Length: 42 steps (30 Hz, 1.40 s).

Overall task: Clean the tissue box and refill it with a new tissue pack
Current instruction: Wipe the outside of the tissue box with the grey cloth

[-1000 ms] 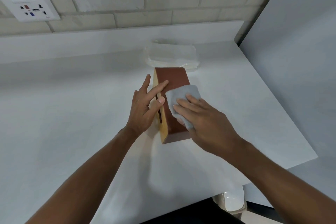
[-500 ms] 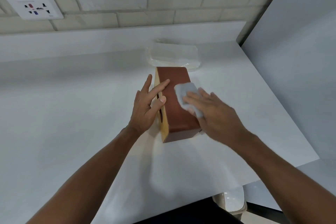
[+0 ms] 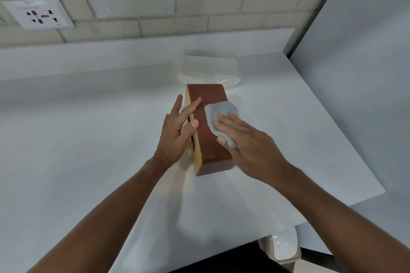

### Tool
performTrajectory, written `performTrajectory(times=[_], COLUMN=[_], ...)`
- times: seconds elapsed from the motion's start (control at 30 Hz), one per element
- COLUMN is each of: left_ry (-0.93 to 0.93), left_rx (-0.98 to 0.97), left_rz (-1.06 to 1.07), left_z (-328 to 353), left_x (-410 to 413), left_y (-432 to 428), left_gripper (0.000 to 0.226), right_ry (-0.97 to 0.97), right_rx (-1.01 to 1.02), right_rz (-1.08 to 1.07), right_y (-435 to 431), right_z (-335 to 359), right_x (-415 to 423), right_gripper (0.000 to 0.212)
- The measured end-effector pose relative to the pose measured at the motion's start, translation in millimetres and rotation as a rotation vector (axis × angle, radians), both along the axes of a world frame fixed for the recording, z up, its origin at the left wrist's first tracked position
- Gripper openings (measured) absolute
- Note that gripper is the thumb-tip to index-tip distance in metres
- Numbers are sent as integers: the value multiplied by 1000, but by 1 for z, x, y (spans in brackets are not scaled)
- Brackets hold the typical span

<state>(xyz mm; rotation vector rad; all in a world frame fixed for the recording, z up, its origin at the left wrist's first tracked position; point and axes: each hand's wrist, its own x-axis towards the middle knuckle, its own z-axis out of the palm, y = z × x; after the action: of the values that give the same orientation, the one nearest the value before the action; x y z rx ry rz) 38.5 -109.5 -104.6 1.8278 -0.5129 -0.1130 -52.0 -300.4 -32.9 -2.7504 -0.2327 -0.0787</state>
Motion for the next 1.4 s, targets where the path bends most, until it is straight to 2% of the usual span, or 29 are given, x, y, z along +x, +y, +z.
performTrajectory(times=[0.13,0.27,0.43,0.53,0.63,0.73,0.8,0.97,1.2,1.4], left_ry=[226,419,470,467,466,478,478,495,544,497], left_rx=[-154,-181,-261,-297,-288,-272,-272,-268,-309,-299], left_rz=[-27,-66,-126,-116,-127,-126,-129,-126,-84,-92], left_z=[0,-1,-1,2,-2,-3,-3,-7,-5,-5], left_x=[-13,-19,-12,-11,-10,-9,-10,-9,-9,-11], left_y=[-2,1,0,-5,-7,-7,-7,-8,-12,-14], left_gripper=[91,109,110,109,95,73,67,83,118,115], right_ry=[5,-15,-29,-43,-82,-149,-119,59,69,33], right_rx=[85,43,7,85,189,139,123,183,28,-25], right_rz=[-116,-70,-20,-54,-92,16,52,-45,10,29], right_y=[-20,-15,-6,-10,-12,-4,-7,-9,-3,1], right_z=[3,1,-1,2,6,7,9,22,22,24], right_x=[6,7,7,14,17,13,16,46,49,52], right_gripper=[39,41,41,35,29,25,18,10,17,22])
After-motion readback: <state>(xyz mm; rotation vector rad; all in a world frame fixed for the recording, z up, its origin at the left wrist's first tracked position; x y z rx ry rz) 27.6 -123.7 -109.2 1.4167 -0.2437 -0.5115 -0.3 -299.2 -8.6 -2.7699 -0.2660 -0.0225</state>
